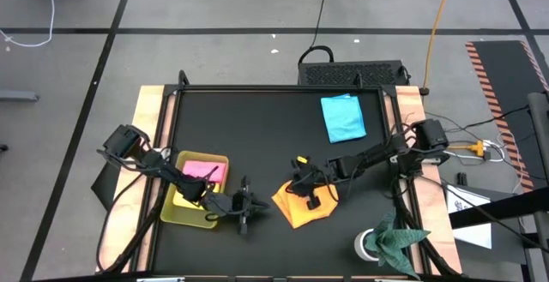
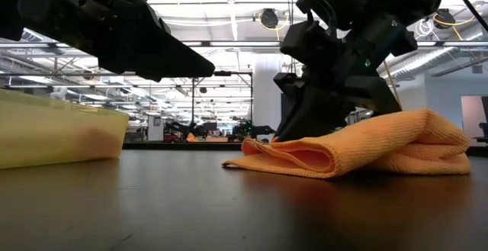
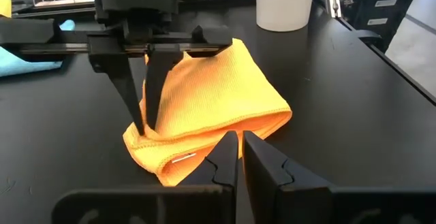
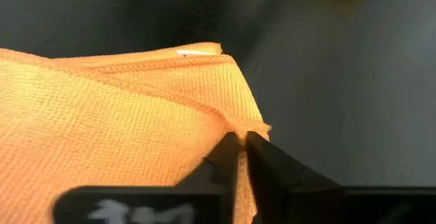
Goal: Fold microfiber towels
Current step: Fold the orange microfiber towel
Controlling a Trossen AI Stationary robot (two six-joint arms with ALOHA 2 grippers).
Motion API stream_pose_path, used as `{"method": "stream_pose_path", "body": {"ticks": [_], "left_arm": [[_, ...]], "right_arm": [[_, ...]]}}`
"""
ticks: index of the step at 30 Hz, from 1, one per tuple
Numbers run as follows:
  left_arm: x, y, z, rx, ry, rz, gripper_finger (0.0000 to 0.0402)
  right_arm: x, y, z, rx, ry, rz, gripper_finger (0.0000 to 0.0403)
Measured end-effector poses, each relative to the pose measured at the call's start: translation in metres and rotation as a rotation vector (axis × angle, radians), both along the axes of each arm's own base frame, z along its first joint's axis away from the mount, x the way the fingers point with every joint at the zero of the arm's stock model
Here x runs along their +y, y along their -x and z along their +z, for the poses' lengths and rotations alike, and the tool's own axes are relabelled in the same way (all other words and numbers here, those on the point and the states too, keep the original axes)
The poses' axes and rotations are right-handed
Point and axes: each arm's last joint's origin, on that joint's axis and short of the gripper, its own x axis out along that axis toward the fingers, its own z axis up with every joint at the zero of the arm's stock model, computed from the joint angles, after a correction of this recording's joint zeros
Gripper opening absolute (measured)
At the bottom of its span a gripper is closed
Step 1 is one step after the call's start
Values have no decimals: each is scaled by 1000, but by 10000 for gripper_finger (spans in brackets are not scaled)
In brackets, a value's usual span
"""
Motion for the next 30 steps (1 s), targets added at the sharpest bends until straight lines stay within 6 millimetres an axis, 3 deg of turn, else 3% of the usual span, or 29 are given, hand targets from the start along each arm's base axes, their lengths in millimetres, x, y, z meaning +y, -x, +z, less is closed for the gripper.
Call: {"method": "stream_pose_path", "body": {"ticks": [3,7,13,18,23,30], "left_arm": [[0,0,0,0,0,0,26],[0,-1,3,-33,-2,9,26],[-1,-9,25,-223,-120,18,26],[4,-26,48,-331,-283,29,27],[15,-47,72,-401,-307,45,45],[39,-77,91,-303,-140,38,165]], "right_arm": [[2,1,8,-28,-12,-12,8],[3,7,38,-122,-2,-93,4],[7,28,97,-321,-47,-181,1],[13,47,126,-402,-101,-161,1],[20,56,137,-440,-122,-133,0],[19,52,127,-380,-124,-152,0]]}}
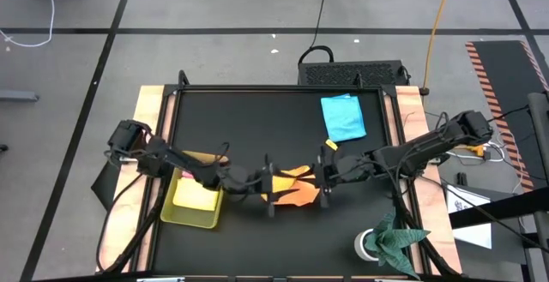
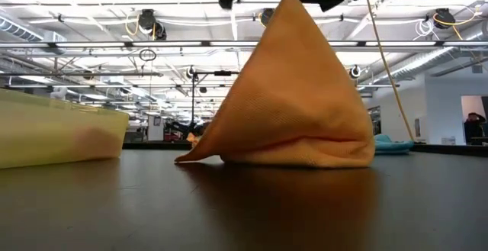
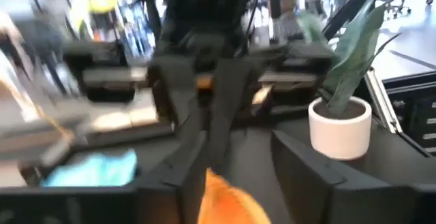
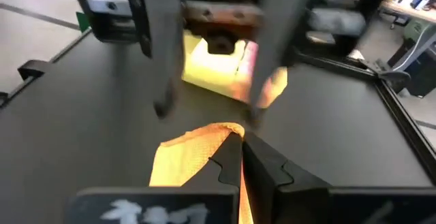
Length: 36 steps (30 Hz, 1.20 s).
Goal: Fold microfiber towels
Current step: Fold the orange microfiber towel
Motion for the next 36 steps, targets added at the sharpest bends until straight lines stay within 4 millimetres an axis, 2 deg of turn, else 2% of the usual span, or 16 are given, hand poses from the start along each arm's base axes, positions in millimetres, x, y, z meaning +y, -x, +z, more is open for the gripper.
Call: {"method": "stream_pose_path", "body": {"ticks": [5,11,21,28,36], "left_arm": [[9,-9,2,129,118,74,233],[13,-8,-5,177,135,188,243],[22,-9,-6,173,239,256,196],[29,-12,-5,168,302,187,160],[26,-12,-5,175,282,146,73]], "right_arm": [[-1,0,-3,17,17,-36,0],[-3,2,-3,33,5,-84,0],[-3,2,-5,43,-2,-94,0],[-3,2,-5,44,-1,-95,0],[-3,2,-4,43,-7,-88,13]]}}
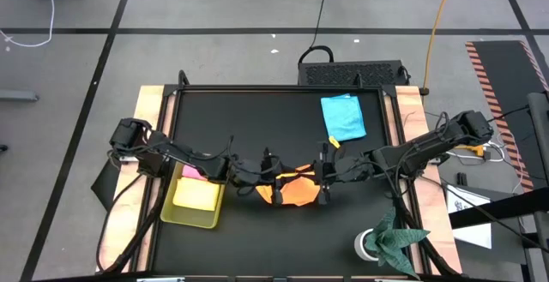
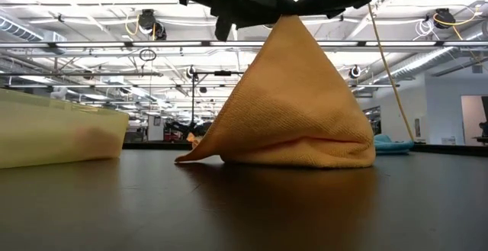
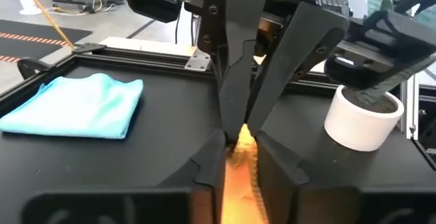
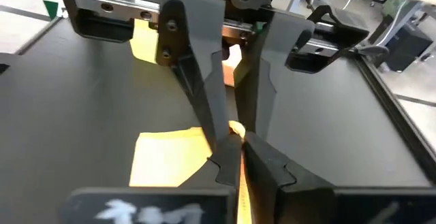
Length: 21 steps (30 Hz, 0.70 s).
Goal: Fold microfiber towels
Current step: Fold the orange microfiber towel
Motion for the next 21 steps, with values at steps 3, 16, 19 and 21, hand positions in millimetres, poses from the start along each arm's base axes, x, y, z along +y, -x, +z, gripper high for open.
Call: {"method": "stream_pose_path", "body": {"ticks": [3,16,19,21], "left_arm": [[-3,1,0,-2,-8,-11,32],[-48,33,26,51,-86,-399,5],[-67,48,11,214,-102,-577,14],[-79,58,2,319,-118,-625,16]], "right_arm": [[0,3,4,-10,-54,-2,39],[5,41,-2,72,-272,3,134],[6,47,-33,118,-313,-23,135],[5,51,-55,117,-340,-34,135]]}}
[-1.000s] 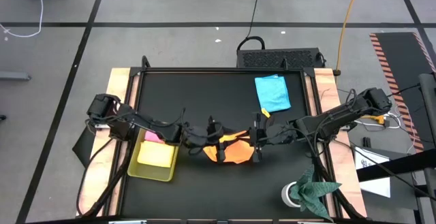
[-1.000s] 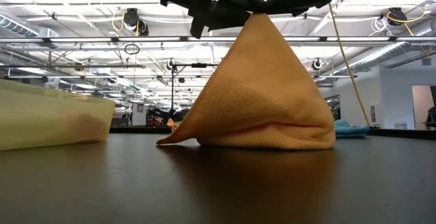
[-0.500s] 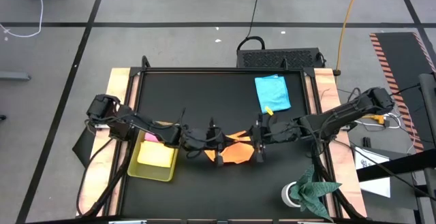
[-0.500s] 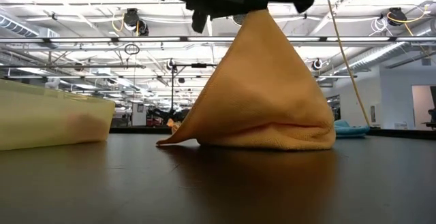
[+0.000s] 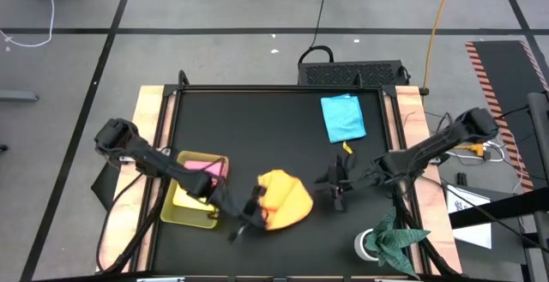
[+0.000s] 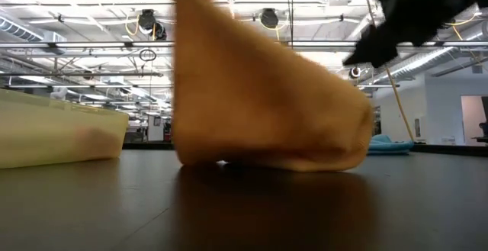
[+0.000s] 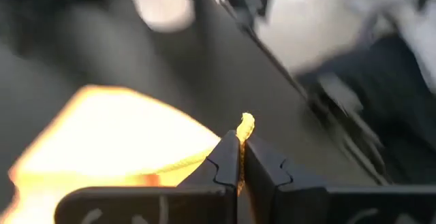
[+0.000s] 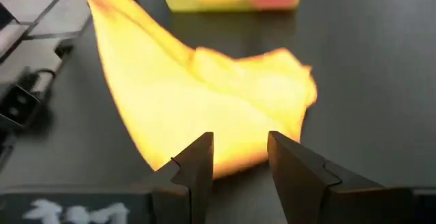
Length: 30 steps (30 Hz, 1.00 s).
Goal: Fold microfiber towels
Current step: Fold the orange microfiber towel
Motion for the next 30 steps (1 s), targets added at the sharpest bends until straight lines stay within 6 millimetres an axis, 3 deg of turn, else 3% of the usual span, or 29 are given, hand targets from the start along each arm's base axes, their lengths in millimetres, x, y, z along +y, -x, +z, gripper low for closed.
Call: {"method": "stream_pose_path", "body": {"ticks": [5,11,20,25,30], "left_arm": [[-22,18,-20,149,-71,-12,5],[-43,27,-18,134,-16,-79,16],[-61,37,-15,89,-3,-196,14],[-60,37,-15,88,-13,-172,4],[-60,36,-15,82,-20,-158,17]], "right_arm": [[-1,5,-40,-45,-39,22,151],[2,-8,-54,-75,-39,16,196],[6,-56,-57,-63,34,23,218],[13,-88,-54,-56,-75,178,208],[24,-113,-65,2,-172,286,200]]}}
